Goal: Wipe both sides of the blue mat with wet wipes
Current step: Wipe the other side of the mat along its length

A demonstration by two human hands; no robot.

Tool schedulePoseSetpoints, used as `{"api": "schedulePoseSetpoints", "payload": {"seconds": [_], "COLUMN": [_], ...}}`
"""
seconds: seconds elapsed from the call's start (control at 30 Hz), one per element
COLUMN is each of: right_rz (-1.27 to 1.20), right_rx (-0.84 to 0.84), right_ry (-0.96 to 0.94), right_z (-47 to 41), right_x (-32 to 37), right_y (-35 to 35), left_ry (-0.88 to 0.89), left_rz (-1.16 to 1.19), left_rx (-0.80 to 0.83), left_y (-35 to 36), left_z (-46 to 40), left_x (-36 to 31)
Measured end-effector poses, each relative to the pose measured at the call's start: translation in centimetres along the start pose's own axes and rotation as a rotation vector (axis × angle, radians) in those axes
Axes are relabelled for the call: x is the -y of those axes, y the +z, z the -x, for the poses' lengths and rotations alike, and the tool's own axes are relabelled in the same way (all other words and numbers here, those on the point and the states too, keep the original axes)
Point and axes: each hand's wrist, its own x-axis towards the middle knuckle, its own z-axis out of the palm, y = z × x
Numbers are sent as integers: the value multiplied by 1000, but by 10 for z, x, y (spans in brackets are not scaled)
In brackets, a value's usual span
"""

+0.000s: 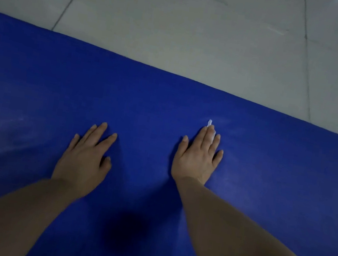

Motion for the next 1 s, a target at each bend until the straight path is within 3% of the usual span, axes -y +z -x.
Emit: {"api": "schedulePoseSetpoints", "payload": {"seconds": [0.07,0.13,0.37,0.53,0.9,1.0], "right_rz": [-12,-27,-7,2,94,-32], "right_rx": [7,18,2,-52,101,131], "right_ry": [1,2,7,5,99,-229], "right_z": [1,2,0,1,-2,7], "right_x": [1,2,0,-1,25,79], "right_y": [-2,-4,0,4,-10,-11], "left_ry": [-88,-103,-57,-44,30,39], "left_rz": [47,31,-16,-94,-75,-84], "left_rx": [181,248,-70,-188,-204,-223], "left_y": [-22,-41,-34,4,8,9], "left_z": [-2,-4,-42,-49,-56,-56], "left_x": [-4,-10,-16,0,9,10]}}
